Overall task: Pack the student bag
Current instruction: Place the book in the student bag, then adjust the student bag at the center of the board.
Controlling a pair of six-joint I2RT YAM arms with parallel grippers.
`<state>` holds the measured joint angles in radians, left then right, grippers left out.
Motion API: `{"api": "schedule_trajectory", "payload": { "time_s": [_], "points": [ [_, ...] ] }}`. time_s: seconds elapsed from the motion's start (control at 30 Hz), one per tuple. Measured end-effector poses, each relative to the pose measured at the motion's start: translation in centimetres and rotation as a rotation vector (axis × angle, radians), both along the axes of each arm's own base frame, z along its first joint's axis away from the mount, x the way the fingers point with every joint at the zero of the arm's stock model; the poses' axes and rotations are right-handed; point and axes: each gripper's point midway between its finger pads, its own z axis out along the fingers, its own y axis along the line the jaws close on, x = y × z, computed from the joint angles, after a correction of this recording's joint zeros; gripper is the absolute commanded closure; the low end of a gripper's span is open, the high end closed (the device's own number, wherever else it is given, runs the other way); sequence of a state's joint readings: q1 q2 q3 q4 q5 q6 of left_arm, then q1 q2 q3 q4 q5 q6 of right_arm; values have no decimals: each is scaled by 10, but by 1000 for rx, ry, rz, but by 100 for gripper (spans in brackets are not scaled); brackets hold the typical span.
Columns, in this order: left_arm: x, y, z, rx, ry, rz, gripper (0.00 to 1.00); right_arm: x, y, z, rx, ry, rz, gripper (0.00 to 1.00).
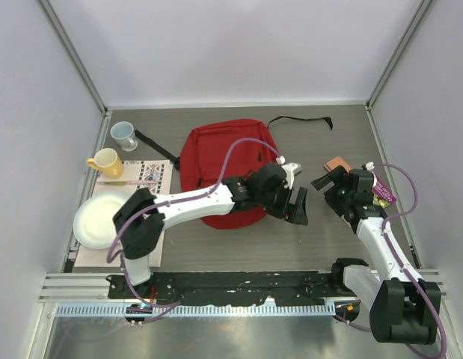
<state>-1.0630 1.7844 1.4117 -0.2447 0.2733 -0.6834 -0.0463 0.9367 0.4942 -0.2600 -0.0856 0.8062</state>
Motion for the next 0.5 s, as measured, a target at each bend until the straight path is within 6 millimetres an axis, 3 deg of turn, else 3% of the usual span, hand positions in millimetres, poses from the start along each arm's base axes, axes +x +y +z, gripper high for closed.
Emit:
{"api": "schedule_trajectory", "payload": {
  "time_s": [0.13, 0.2, 0.5],
  "points": [
    [-7, 0, -57, 96, 79, 29, 15, 2, 4, 4, 18, -8, 29, 11],
    [-4, 6, -73, 130, 87, 66, 16, 1, 9, 5, 35, -12, 52, 14],
    [29, 18, -108, 228, 5, 214, 17, 2, 27, 9, 92, -45, 150, 20]
  ]
}}
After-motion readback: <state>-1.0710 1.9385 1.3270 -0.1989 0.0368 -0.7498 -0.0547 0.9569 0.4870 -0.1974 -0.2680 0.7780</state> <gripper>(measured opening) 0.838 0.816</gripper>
